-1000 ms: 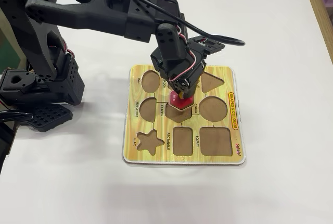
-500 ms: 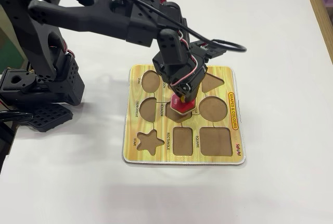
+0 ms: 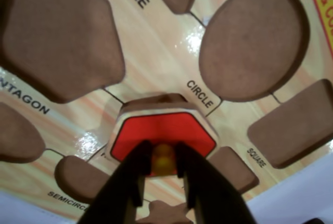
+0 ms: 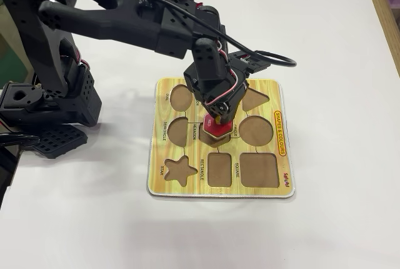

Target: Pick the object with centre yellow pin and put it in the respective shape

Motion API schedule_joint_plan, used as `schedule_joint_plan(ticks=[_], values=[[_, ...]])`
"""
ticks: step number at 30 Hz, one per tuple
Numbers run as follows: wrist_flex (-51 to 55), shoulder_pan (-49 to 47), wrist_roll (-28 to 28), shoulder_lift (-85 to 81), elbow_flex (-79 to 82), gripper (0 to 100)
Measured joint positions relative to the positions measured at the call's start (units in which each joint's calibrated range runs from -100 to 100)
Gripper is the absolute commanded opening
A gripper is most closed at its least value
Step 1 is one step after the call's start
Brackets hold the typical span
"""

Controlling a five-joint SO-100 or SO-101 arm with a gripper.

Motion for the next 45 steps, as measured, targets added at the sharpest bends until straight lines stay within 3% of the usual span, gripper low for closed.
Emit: schedule_joint_plan(ticks=[45], values=[[-1.97,1.78,0.10,2.15,0.09,1]])
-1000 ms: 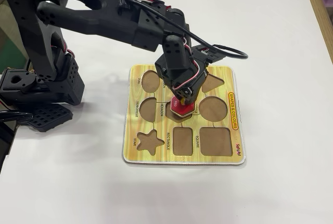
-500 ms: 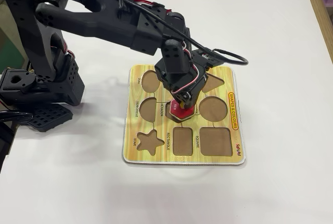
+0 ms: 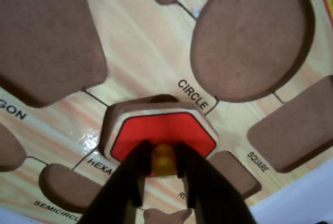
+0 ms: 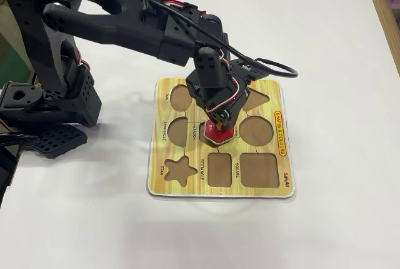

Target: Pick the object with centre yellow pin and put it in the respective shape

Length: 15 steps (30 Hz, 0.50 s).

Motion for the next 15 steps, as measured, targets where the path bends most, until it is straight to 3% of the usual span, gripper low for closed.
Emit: schedule_joint_plan(ticks=[15], values=[[0.00,-0.65,-0.36,0.52,0.00,1]])
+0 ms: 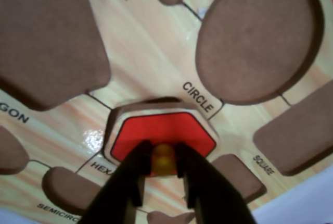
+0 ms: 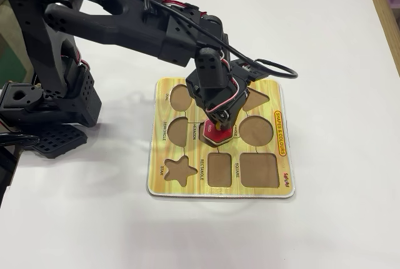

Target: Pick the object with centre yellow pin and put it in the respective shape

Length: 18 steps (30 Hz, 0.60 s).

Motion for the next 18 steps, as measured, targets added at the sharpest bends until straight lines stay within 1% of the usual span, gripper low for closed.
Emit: schedule_joint_plan(ticks=[18], values=[[-1.11,-0.19,0.05,-0.09,3.15,1]])
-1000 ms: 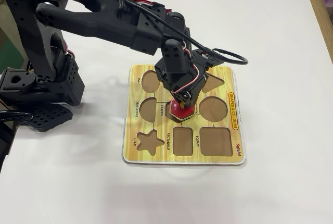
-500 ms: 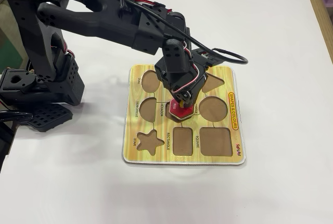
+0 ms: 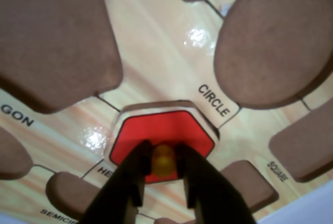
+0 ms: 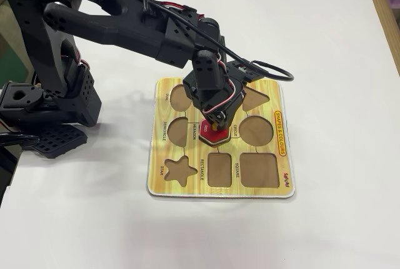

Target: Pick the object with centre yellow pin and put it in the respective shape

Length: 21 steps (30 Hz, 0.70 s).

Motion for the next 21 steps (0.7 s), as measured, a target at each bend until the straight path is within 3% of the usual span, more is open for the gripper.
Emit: schedule_joint_plan(ticks=[21], values=[[-0.09,1.87,0.42,0.00,0.00,1]])
